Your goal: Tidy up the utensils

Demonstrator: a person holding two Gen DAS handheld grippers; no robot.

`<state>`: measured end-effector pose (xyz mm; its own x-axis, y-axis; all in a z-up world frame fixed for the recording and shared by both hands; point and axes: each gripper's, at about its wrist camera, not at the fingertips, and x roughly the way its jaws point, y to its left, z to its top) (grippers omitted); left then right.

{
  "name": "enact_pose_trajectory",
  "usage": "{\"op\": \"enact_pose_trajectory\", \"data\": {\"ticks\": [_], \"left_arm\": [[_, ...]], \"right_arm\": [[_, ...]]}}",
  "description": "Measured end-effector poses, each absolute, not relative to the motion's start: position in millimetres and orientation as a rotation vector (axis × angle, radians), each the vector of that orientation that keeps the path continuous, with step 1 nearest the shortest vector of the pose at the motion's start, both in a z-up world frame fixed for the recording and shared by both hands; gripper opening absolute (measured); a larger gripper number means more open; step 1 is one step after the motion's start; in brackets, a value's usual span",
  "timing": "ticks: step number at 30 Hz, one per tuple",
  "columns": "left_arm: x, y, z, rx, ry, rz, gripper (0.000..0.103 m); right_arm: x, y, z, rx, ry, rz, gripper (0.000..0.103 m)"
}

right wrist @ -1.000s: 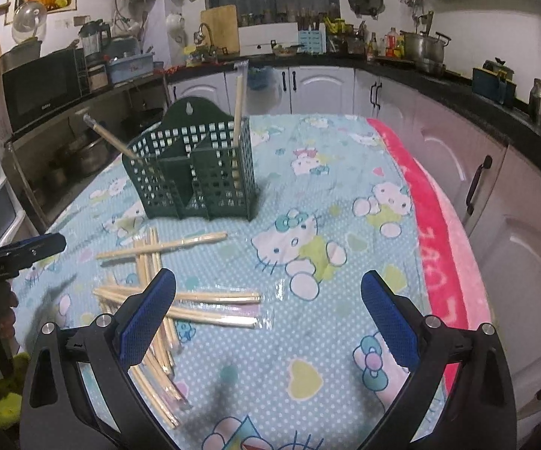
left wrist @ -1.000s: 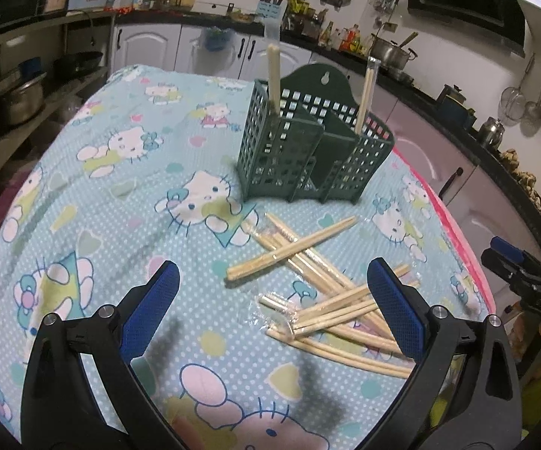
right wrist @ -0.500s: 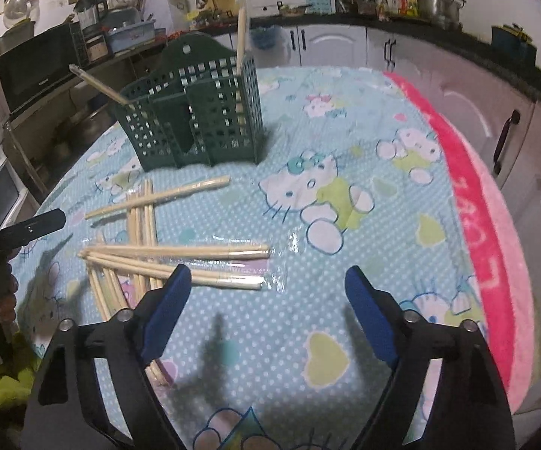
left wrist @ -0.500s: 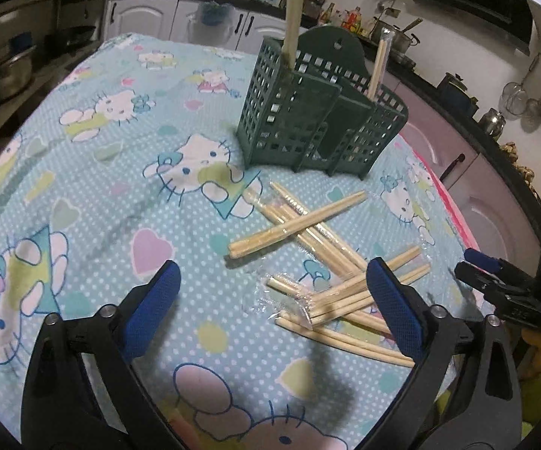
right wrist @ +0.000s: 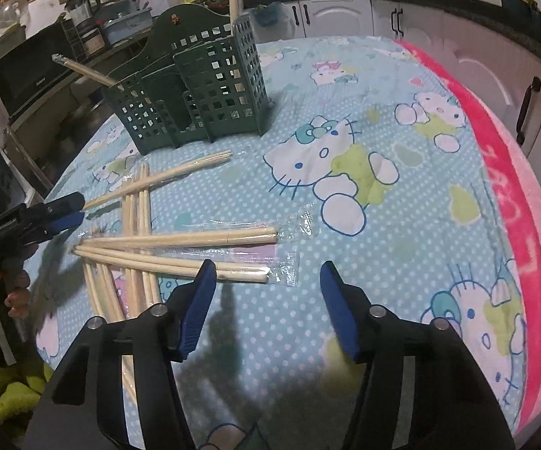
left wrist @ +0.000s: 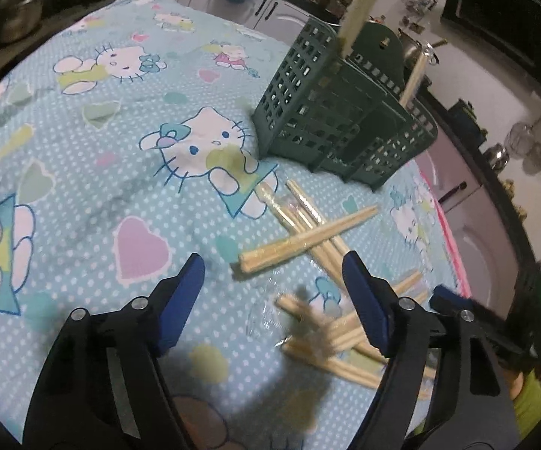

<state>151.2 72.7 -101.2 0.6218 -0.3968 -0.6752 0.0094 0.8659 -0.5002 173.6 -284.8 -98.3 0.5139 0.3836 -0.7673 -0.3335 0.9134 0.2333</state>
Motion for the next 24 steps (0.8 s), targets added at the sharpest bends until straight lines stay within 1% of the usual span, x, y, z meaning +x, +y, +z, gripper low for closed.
{"op": "enact_pose_trajectory", "data": {"ticks": [2,4,5,8,10,12,13,15,17,18,19,20,22,23,24], "left_arm": [[154.1,72.5,-101.2,-0.502,0.873,-0.254,0.059],[157.0,70.8,-103.7,-0.520,0.881,-0.257,0.057],[157.7,70.6,-104.2,-0.524,0.880,-0.257,0.056],[160.3,71.7,-104.7,-0.531,0.875,-0.253,0.048],[161.0,72.4,-105.3,-0.538,0.877,-0.252,0.046],[160.8,72.8,-105.1,-0.538,0.876,-0.254,0.039],[160.8,73.2,-105.0,-0.538,0.877,-0.256,0.037],[161.2,72.3,-106.6,-0.537,0.886,-0.261,0.033],[161.3,70.3,-107.3,-0.525,0.890,-0.258,0.028],[161.1,70.1,-107.2,-0.525,0.890,-0.259,0.025],[161.0,70.1,-107.3,-0.525,0.891,-0.260,0.023],[160.7,70.1,-107.0,-0.524,0.892,-0.262,0.022],[159.5,70.8,-106.8,-0.524,0.889,-0.272,0.020],[158.4,70.4,-106.1,-0.522,0.886,-0.280,0.016],[157.3,70.2,-105.2,-0.523,0.880,-0.288,0.015]], "right_arm": [[175.2,-286.0,-99.2,0.073,0.944,0.436,0.050],[177.1,-286.3,-100.9,0.080,0.952,0.437,0.048],[177.9,-287.3,-101.1,0.087,0.952,0.438,0.047],[182.6,-288.7,-102.2,0.104,0.954,0.439,0.045],[185.7,-289.6,-104.0,0.116,0.963,0.441,0.044],[186.5,-289.8,-104.3,0.117,0.962,0.444,0.042],[186.6,-290.0,-104.7,0.116,0.961,0.445,0.040],[185.7,-291.2,-105.3,0.121,0.962,0.447,0.035],[185.3,-291.0,-105.5,0.117,0.961,0.448,0.023],[185.2,-291.7,-105.5,0.114,0.960,0.445,0.020],[184.9,-292.2,-105.1,0.115,0.959,0.446,0.013],[184.7,-292.0,-105.0,0.114,0.957,0.447,0.008],[184.2,-291.0,-105.2,0.099,0.955,0.444,0.001],[183.6,-291.0,-105.2,0.093,0.953,0.445,0.001],[183.1,-291.5,-104.9,0.094,0.949,0.444,0.001]]}}
